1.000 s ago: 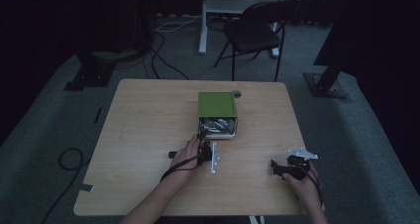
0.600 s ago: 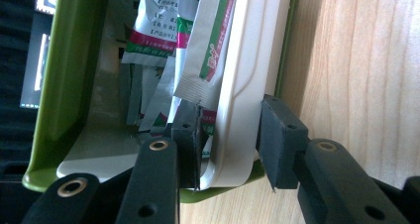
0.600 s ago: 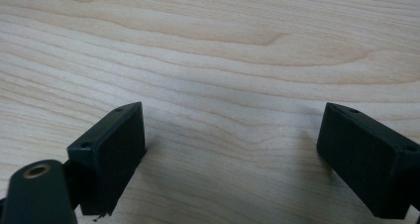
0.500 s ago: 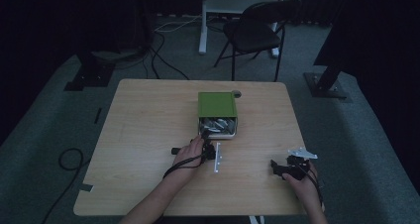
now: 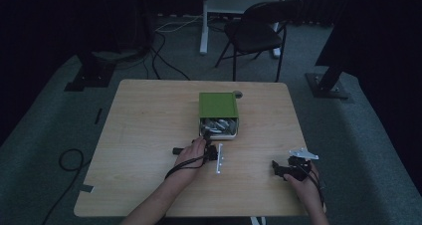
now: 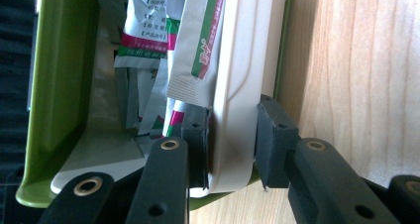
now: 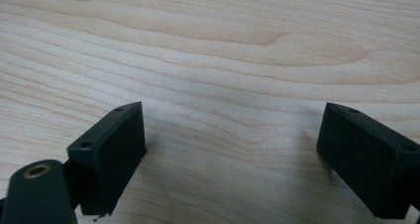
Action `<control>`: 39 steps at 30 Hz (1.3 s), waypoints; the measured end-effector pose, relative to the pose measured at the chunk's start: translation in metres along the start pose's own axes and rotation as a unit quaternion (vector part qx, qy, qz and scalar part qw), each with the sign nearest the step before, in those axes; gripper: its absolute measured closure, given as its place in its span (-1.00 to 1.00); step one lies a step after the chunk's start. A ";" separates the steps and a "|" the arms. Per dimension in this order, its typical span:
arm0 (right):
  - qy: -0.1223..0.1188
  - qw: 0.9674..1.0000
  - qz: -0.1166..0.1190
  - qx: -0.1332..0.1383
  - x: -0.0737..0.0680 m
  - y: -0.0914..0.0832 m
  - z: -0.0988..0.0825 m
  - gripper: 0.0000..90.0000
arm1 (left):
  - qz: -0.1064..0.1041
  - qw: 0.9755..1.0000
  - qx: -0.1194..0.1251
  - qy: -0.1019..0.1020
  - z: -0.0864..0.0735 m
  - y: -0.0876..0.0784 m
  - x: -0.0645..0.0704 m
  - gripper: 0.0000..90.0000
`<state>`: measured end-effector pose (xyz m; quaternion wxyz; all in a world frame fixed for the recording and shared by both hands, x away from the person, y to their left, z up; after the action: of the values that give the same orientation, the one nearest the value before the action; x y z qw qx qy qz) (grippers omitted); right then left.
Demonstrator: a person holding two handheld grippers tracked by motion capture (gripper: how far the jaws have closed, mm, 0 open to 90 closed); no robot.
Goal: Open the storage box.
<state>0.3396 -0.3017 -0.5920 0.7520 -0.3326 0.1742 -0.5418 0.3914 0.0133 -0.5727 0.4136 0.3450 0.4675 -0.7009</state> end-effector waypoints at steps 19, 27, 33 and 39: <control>0.000 1.000 0.000 0.000 0.000 0.000 0.000 -0.76 | -0.012 1.000 0.001 -0.002 0.003 -0.015 0.006 0.58; 0.000 1.000 0.000 0.000 0.000 0.000 0.000 -0.76 | -0.014 1.000 0.000 -0.002 0.004 -0.021 0.008 0.58; 0.000 1.000 0.000 0.000 0.000 0.000 0.000 -0.76 | -0.016 1.000 0.001 -0.002 0.005 -0.026 0.011 0.58; 0.000 1.000 0.000 0.000 0.000 0.000 0.000 -0.76 | -0.012 1.000 0.005 0.002 0.005 -0.031 0.014 0.58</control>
<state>0.3396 -0.3016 -0.5920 0.7518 -0.3331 0.1738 -0.5419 0.3573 0.0121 -0.5715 0.4022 0.3427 0.4694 -0.7075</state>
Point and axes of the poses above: each handheld gripper's, and its own axes: y roughly forward along the jaws, z roughly out of its top, x roughly to its right, the point moved 4 cm from there along y, roughly forward along the jaws, and after that the axes turned 9 degrees about -y, right-handed, at the moved point
